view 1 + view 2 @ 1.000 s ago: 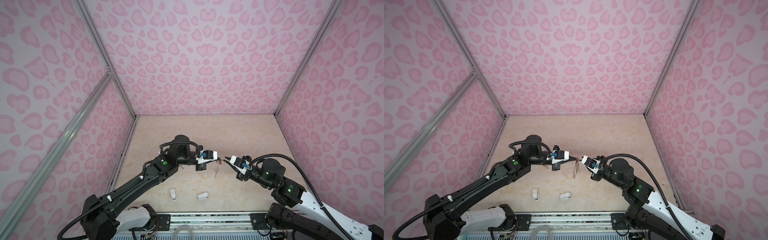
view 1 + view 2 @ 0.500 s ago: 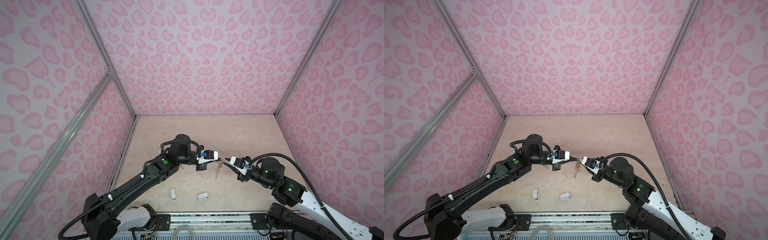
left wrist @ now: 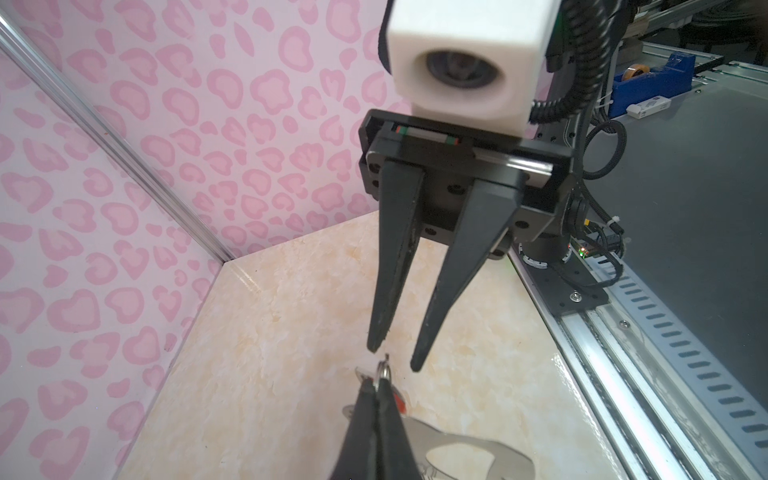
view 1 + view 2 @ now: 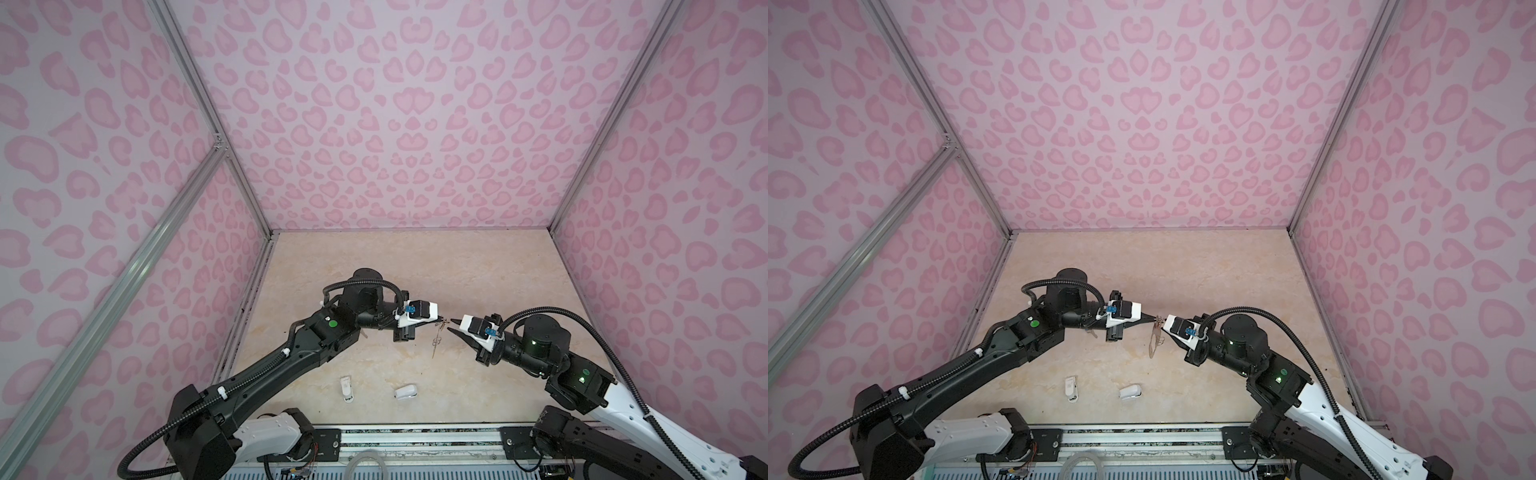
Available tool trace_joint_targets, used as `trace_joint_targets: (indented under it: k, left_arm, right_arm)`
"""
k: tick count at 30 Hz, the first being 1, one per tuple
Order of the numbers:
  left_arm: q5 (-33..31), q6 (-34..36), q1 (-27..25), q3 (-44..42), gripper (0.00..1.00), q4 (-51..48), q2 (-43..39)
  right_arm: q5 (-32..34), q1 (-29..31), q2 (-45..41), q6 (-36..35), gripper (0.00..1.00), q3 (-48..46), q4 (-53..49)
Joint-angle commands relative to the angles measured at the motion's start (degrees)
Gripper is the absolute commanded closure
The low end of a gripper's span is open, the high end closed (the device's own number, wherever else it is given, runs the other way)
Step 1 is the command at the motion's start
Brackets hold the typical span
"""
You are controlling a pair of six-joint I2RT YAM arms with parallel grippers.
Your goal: Put the keys on the keyring
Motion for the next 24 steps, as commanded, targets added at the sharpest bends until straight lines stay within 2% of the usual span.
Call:
trace_joint_targets:
  k: [1,11,19,24]
  left_arm:
    - [0.14,0.3,-0.08,0.8,0.97,1.2,0.05]
    - [0.92,0.13,-0.25,1.66,0.97,0.42,0.62]
    - [1.73,-1.19,-0.26,1.59,0.97,1.15,0.6]
    - [2.04,-2.14,-0.19,1.85,0.97,2.11,0.69]
  right_arm:
    - [-0.88,0.1,-0.17,0.5,0.8,0.07,1.71]
    - [-1.16,0.05,0.44,0.5,0.86,-0.02,2.22]
    - [0.71,0.07,0.12,0.67,1.0,-0.33,2.1]
    - [2.22,0.01,-1.03,0.94,1.0,-0.56,1.48]
